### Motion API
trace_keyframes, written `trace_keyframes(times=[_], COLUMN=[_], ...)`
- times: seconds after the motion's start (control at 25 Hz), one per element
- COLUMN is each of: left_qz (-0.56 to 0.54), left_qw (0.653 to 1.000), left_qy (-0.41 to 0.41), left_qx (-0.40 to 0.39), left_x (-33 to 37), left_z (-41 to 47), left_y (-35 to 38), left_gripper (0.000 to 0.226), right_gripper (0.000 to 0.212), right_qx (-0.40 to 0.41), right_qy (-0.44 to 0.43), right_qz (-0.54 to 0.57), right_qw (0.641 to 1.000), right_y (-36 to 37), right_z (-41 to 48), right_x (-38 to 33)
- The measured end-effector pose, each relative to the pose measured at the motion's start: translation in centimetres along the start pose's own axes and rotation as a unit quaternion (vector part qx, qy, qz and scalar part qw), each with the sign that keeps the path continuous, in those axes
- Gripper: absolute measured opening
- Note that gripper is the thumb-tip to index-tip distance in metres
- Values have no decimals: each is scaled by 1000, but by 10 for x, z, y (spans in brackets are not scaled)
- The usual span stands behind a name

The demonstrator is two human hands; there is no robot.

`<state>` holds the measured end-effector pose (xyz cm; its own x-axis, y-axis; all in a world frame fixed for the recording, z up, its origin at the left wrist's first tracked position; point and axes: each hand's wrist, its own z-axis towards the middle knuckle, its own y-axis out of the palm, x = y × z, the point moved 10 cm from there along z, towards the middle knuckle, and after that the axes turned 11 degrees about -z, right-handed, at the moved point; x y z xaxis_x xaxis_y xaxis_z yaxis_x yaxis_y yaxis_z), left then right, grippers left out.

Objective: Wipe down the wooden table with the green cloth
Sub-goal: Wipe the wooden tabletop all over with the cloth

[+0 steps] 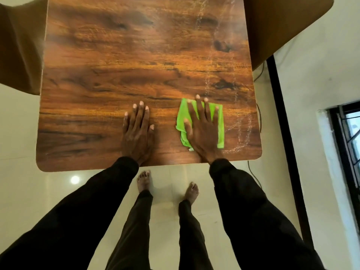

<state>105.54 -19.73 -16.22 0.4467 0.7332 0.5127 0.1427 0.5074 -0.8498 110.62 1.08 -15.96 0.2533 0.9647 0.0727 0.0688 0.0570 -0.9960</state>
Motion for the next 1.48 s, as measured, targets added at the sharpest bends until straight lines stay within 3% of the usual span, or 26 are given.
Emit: trace_keyframes(times=[0.12, 0.24, 0.36, 0.48, 0.56, 0.64, 0.72, 0.88, 1.0, 1.08, 1.16, 1.24, 1.32, 1.48], left_qz=[7, 2, 4, 15, 22, 21, 12, 9, 14, 20, 19, 18, 17, 24], left_qw=[1000, 1000, 1000, 1000, 1000, 1000, 1000, 998, 998, 998, 998, 998, 998, 998], left_qy=[-5, -1, -13, -9, -2, -4, -21, -56, -56, -49, -43, -41, -43, -39], left_qx=[5, 12, 11, 3, 2, 6, 12, 25, 19, 28, 35, 39, 39, 43], left_x=[6, 10, 8, 8, 7, 11, 21, 41, 38, 38, 40, 42, 42, 38], left_z=[-1, 0, 2, 0, -1, -1, -1, -3, -5, -5, -5, -4, -3, -4], left_y=[6, 6, 7, 10, 9, 10, 15, 31, 36, 33, 31, 31, 31, 34], left_gripper=[57, 57, 58, 59, 59, 60, 60, 61, 61, 60, 59, 59, 60, 59], right_gripper=[67, 66, 64, 65, 67, 67, 65, 63, 64, 66, 67, 66, 64, 64], right_qx=[-1, -6, 4, -2, -1, 5, -3, -4, -11, -4, -3, -9, -12, -7], right_qy=[-120, -215, -117, -28, -89, -208, -261, -137, -48, -114, -238, -300, -265, -78], right_qz=[6, -4, 2, 17, 19, 20, 24, 13, 20, 22, 8, 0, 17, 22], right_qw=[993, 977, 993, 999, 996, 978, 965, 991, 999, 993, 971, 954, 964, 997], right_y=[7, 17, 14, 9, 9, 13, 18, 13, 10, 9, 15, 21, 19, 12], right_z=[-18, -74, -53, -4, -4, -39, -76, -52, -4, -4, -39, -73, -73, -11], right_x=[-33, -8, 46, 48, 17, -2, 18, 101, 98, 62, 38, 55, 92, 112])
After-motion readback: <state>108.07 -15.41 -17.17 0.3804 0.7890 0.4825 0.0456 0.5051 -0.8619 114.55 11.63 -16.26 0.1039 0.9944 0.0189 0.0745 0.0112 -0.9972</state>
